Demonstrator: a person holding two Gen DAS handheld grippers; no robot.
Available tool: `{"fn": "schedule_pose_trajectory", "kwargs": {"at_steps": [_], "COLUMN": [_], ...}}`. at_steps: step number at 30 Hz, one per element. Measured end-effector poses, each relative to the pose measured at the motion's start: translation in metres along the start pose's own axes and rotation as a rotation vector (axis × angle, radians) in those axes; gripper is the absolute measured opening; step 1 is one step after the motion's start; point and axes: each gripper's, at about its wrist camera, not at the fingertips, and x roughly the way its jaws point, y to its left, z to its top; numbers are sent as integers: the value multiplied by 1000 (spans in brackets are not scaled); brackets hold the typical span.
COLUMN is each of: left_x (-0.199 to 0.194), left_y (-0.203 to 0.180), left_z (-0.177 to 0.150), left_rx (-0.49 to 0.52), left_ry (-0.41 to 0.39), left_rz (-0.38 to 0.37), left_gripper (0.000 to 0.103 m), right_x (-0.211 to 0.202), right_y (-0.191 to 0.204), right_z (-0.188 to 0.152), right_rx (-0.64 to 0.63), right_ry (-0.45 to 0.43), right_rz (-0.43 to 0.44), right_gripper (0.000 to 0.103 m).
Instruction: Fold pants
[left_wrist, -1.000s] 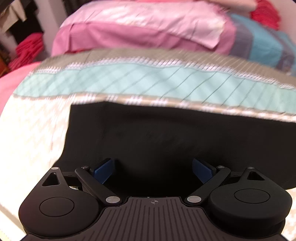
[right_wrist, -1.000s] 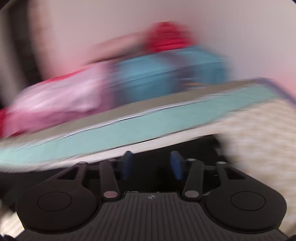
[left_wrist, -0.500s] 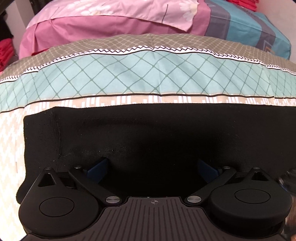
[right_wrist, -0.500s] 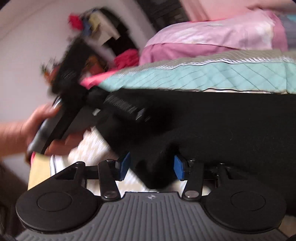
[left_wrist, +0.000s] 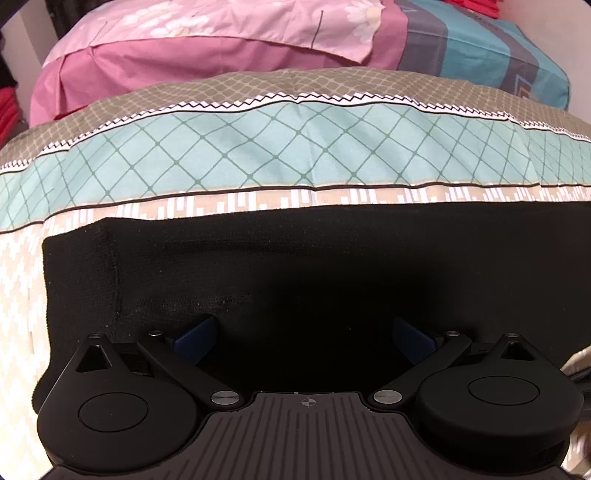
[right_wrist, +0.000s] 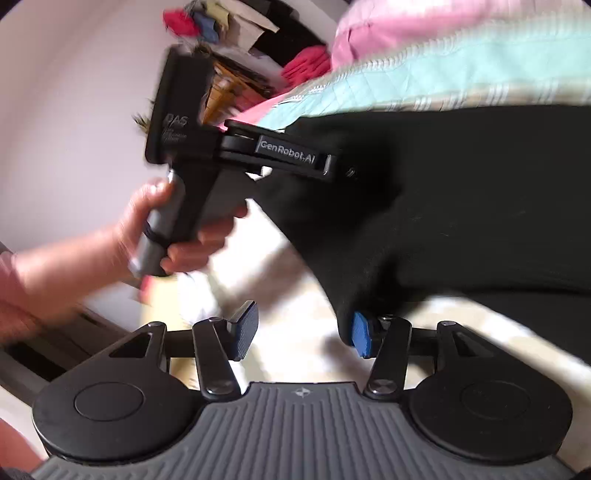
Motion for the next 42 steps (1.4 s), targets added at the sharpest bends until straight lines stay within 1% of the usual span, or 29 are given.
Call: {"fn": "schedule_pose_trajectory", "kwargs": {"at_steps": [2, 4, 6, 8, 9, 10, 12, 13, 16, 19, 20, 21, 22, 24, 26, 27, 28, 29, 30, 31, 32, 33, 34, 35, 36, 39, 40, 41, 42], "left_x": [0, 0, -1, -1, 0, 0, 0, 0, 0, 1, 1, 1, 1, 2, 2, 2, 3, 3, 3, 2, 0, -3, -8, -13, -19, -26, -23, -16, -9], "left_y": [0, -1, -3, -6, -6, -6, -6, -6, -6, -8, -9, -9, -9, -10, -11, -11, -11, -12, -13, -14, -16, -17, -19, -20, -23, -35, -37, -36, -33], "left_z": [-2, -4, -7, -9, -9, -9, -8, -8, -8, -9, -8, -8, -8, -7, -6, -5, -5, -4, -3, -1, 1, 3, 3, 3, 2, -2, -2, -2, 0], "left_rx": [2, 4, 7, 12, 13, 11, 12, 12, 11, 5, 2, -1, -5, -11, -14, -17, -21, -25, -29, -34, -44, -60, -80, -98, -112, -96, -84, -83, -97], "left_ry": [-8, -21, -37, -48, -51, -53, -51, -50, -53, -55, -54, -52, -49, -44, -37, -36, -35, -33, -26, -15, -2, 3, -1, -11, -30, -90, -93, -78, -54], "left_rz": [-2, 6, 19, 30, 33, 34, 36, 35, 38, 51, 56, 60, 64, 71, 79, 83, 86, 92, 100, 111, 120, 125, 128, 118, 98, 101, 114, 127, 139], "left_gripper": [103, 103, 103, 103, 103, 103, 103, 103, 103, 103, 103, 103, 103, 103, 103, 103, 103, 103, 103, 103, 103, 103, 103, 103, 103, 103, 103, 103, 103], "right_x": [-28, -62, -86, -96, -102, -113, -150, -172, -244, -321, -339, -351, -357, -352, -337, -345, -346, -344, -359, -376, -388, -390, -389, -383, -373, -341, -334, -328, -330], "right_y": [-7, -7, -21, -47, -60, -75, -98, -106, -137, -162, -161, -157, -152, -147, -153, -164, -172, -176, -186, -190, -187, -173, -161, -152, -143, -142, -152, -162, -167], "right_z": [3, 1, -6, -10, -13, -17, -29, -38, -64, -94, -103, -108, -110, -108, -103, -104, -107, -109, -116, -125, -128, -123, -112, -99, -89, -61, -54, -49, -45], "right_rx": [68, 82, 165, 281, 298, 323, 361, 363, 440, 632, 685, 719, 707, 626, 590, 584, 558, 572, 658, 766, 810, 779, 706, 621, 558, 474, 472, 495, 550], "right_ry": [-26, -168, -339, -432, -438, -440, -500, -561, -729, -958, -1045, -1102, -1114, -1048, -922, -872, -864, -884, -944, -1028, -1090, -1104, -1065, -1000, -945, -798, -752, -727, -725], "right_rz": [-29, -60, -59, -168, -211, -235, -293, -321, -501, -645, -699, -749, -744, -632, -545, -553, -577, -602, -640, -678, -740, -822, -889, -886, -845, -673, -648, -716, -837], "right_gripper": [64, 72, 79, 78, 53, 20, 16, 16, 16, 13, 19, 41, 55, 62, 65, 61, 37, 24, 0, 0, 1, 15, 38, 47, 52, 55, 55, 54, 28]}}
